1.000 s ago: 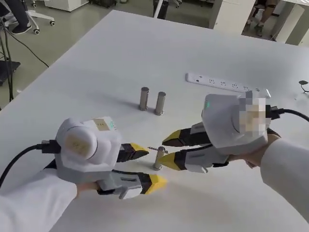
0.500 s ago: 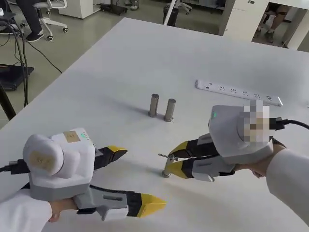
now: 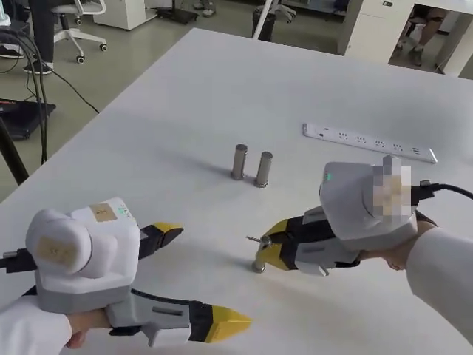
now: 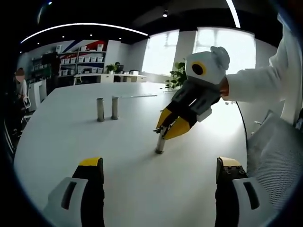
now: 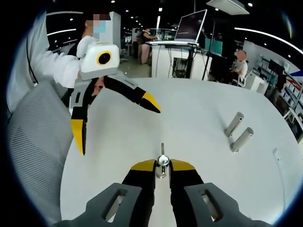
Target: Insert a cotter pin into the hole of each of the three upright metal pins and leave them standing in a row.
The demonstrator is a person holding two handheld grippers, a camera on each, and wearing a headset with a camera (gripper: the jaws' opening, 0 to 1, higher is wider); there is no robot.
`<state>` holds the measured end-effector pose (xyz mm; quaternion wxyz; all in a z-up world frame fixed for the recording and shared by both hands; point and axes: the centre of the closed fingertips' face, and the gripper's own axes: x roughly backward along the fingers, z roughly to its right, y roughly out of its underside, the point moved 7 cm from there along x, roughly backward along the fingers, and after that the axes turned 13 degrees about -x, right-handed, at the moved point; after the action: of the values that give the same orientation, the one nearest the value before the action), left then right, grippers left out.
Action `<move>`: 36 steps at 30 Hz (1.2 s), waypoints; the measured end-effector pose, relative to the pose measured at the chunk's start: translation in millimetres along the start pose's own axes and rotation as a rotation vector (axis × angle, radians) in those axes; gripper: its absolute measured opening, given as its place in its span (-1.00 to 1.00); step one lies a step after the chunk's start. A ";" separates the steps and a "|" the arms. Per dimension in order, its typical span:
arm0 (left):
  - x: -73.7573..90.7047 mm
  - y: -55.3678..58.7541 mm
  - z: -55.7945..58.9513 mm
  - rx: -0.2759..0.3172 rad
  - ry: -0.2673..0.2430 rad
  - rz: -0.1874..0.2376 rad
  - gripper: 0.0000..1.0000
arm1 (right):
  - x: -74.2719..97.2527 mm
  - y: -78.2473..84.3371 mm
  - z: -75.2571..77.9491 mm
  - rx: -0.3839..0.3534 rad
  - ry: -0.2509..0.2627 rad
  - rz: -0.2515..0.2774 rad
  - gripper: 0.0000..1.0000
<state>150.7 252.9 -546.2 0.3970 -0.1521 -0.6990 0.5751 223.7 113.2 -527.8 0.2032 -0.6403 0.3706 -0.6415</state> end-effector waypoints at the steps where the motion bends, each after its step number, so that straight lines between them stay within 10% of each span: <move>1: 0.3 1.2 -0.2 0.001 -0.002 -0.002 0.98 | 0.1 0.1 -0.4 0.000 -0.002 0.002 -0.89; 16: 6.1 3.9 0.1 0.030 -0.008 -0.007 0.92 | 5.5 -4.2 5.1 0.031 -0.037 -0.008 -0.92; 36: 1.1 0.9 2.3 0.049 -0.007 -0.016 0.93 | 18.2 -0.9 48.5 0.043 -0.053 0.004 -0.92</move>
<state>148.1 252.3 -546.7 0.4028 -0.1349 -0.6872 0.5893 269.3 89.9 -519.5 0.2280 -0.6518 0.3527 -0.6315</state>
